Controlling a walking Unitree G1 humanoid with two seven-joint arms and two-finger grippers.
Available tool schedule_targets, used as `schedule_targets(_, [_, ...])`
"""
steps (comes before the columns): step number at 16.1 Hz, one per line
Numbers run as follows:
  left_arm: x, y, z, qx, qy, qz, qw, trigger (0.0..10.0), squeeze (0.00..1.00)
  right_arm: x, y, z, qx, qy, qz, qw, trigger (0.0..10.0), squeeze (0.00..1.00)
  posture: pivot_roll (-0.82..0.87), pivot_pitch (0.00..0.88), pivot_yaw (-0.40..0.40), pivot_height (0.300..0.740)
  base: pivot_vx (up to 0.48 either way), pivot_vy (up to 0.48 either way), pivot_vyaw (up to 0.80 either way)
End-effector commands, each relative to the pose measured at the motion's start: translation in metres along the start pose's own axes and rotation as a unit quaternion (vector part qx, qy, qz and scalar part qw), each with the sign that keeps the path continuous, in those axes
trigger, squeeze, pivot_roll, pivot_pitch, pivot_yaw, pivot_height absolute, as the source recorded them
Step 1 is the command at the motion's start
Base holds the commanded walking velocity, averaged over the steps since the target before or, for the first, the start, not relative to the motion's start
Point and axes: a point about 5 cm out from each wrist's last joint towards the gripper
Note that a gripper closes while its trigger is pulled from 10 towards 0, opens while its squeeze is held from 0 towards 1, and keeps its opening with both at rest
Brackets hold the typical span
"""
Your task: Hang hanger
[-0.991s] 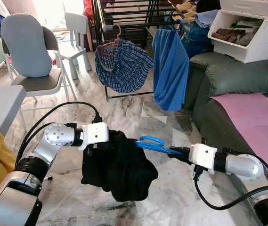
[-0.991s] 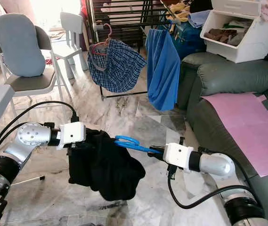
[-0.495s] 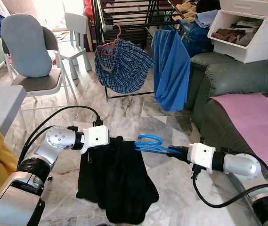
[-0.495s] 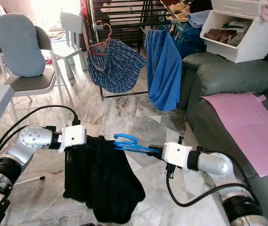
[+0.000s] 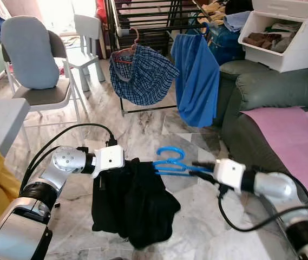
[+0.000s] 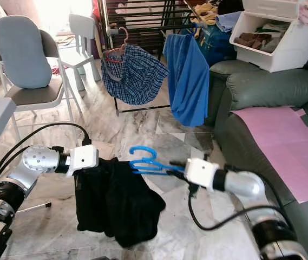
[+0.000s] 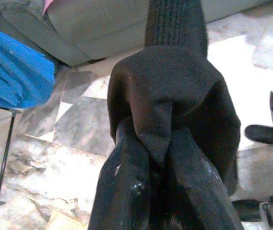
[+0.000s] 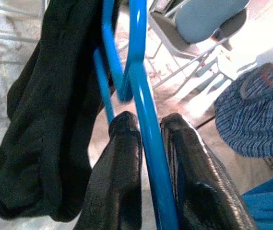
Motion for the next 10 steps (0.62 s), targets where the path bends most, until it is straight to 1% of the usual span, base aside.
schedule_targets(1, [0.006, 0.008, -0.008, 0.022, 0.000, 0.019, 1.000, 0.0, 0.00, 0.003, -0.004, 0.005, 0.003, 0.014, 0.006, 1.000, 10.0, 1.00, -0.09, 0.000, 0.041, 0.740, 0.000, 0.000, 0.00])
schedule_targets(2, [0.001, 0.011, -0.008, 0.035, 0.013, 0.023, 0.999, 0.0, 0.00, 0.005, -0.008, 0.017, -0.021, 0.022, 0.005, 1.000, 10.0, 1.00, -0.10, 0.000, 0.051, 0.740, 0.000, 0.000, 0.00])
schedule_targets(3, [-0.002, 0.011, -0.006, 0.043, 0.020, 0.028, 0.998, 0.0, 0.00, 0.007, -0.010, 0.025, -0.042, 0.021, 0.006, 0.999, 10.0, 1.00, -0.09, 0.000, 0.051, 0.740, 0.000, 0.000, 0.00])
schedule_targets(5, [-0.002, 0.009, -0.005, 0.051, 0.027, 0.039, 0.998, 0.0, 0.00, 0.008, -0.012, 0.031, -0.056, 0.016, 0.008, 0.998, 10.0, 1.00, -0.09, 0.000, 0.038, 0.740, 0.000, 0.000, 0.00])
schedule_targets(7, [0.001, 0.006, -0.007, 0.081, 0.035, 0.066, 0.994, 0.0, 0.00, 0.014, -0.018, 0.043, -0.080, 0.014, 0.022, 0.996, 10.0, 1.00, -0.09, 0.000, 0.017, 0.740, 0.000, 0.000, 0.00])
schedule_targets(8, [0.003, 0.006, -0.009, 0.094, 0.036, 0.074, 0.992, 0.0, 0.00, 0.016, -0.019, 0.046, -0.086, 0.013, 0.026, 0.996, 10.0, 1.00, -0.08, 0.000, 0.013, 0.740, 0.000, 0.000, 0.00])
schedule_targets(9, [0.004, 0.008, -0.011, 0.107, 0.046, 0.083, 0.990, 0.0, 0.00, 0.018, -0.021, 0.052, -0.102, 0.023, 0.029, 0.994, 10.0, 1.00, -0.08, 0.000, 0.013, 0.740, 0.000, 0.000, 0.00])
schedule_targets(10, [0.003, 0.009, -0.011, 0.105, 0.048, 0.081, 0.990, 0.0, 0.00, 0.019, -0.020, 0.055, -0.111, 0.028, 0.028, 0.993, 10.0, 1.00, -0.08, 0.000, 0.012, 0.740, 0.000, 0.000, 0.00])
Point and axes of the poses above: a point about 5 cm out from each wrist's last joint towards the gripper, its own y axis pointing back from the gripper into the wrist, its own x axis along the axis of the wrist's last joint, z = x × y, and after that the axes turned 15 degrees about y, right-handed
